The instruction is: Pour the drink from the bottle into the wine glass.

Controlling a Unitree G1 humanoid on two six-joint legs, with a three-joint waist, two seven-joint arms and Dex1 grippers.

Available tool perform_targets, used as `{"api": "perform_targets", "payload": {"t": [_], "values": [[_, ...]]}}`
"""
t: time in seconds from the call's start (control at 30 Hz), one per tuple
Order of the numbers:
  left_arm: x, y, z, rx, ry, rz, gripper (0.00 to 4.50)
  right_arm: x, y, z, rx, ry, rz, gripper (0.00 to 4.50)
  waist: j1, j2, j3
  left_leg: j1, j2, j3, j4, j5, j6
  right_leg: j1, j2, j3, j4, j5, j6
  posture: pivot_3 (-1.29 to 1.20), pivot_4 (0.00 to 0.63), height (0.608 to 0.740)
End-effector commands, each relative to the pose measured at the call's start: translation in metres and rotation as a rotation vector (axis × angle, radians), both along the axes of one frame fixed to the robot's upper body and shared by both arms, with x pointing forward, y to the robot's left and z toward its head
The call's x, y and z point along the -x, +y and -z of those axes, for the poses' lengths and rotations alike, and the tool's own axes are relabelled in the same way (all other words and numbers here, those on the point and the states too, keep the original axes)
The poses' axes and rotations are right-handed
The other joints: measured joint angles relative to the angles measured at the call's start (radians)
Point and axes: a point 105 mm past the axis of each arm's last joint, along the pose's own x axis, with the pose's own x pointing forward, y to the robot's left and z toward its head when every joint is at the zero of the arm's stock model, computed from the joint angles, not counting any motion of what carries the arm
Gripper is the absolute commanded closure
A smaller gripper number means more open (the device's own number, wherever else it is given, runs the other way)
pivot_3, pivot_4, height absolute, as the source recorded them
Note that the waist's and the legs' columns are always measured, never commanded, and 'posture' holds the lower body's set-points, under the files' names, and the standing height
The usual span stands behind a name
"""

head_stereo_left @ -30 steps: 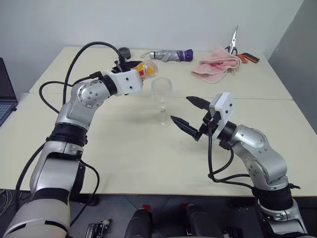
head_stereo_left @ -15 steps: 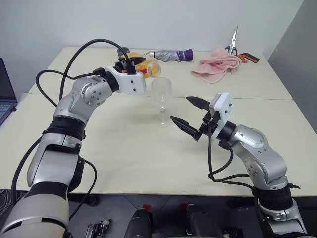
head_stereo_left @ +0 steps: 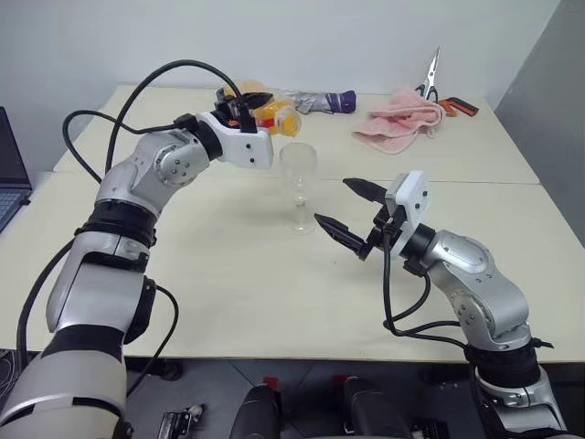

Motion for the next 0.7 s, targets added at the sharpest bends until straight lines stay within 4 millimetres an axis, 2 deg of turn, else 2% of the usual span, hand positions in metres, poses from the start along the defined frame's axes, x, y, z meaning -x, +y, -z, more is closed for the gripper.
{"api": "perform_targets", "payload": {"t": [0.03,0.43,0.7], "values": [[0.0054,-0.0019,-0.0275,0.006,-0.091,0.018,2.83,0.0047,0.0032,-0.0076,-0.009,-0.03,-0.025,0.0,0.0,0.0,0.0,0.0,0.0,0.0,0.0,0.0,0.0,0.0,0.0,0.0,0.0,0.0,0.0,0.0,0.15,0.74],[0.0032,0.0029,-0.0305,-0.017,-0.114,-0.001,2.83,0.0072,0.0022,-0.0064,-0.007,-0.022,-0.041,0.0,0.0,0.0,0.0,0.0,0.0,0.0,0.0,0.0,0.0,0.0,0.0,0.0,0.0,0.0,0.0,0.0,0.15,0.74],[0.0014,0.0044,-0.0327,-0.024,-0.126,-0.007,2.83,-0.0006,-0.0039,-0.0055,-0.02,-0.021,0.025,0.0,0.0,0.0,0.0,0.0,0.0,0.0,0.0,0.0,0.0,0.0,0.0,0.0,0.0,0.0,0.0,0.0,0.15,0.74]]}}
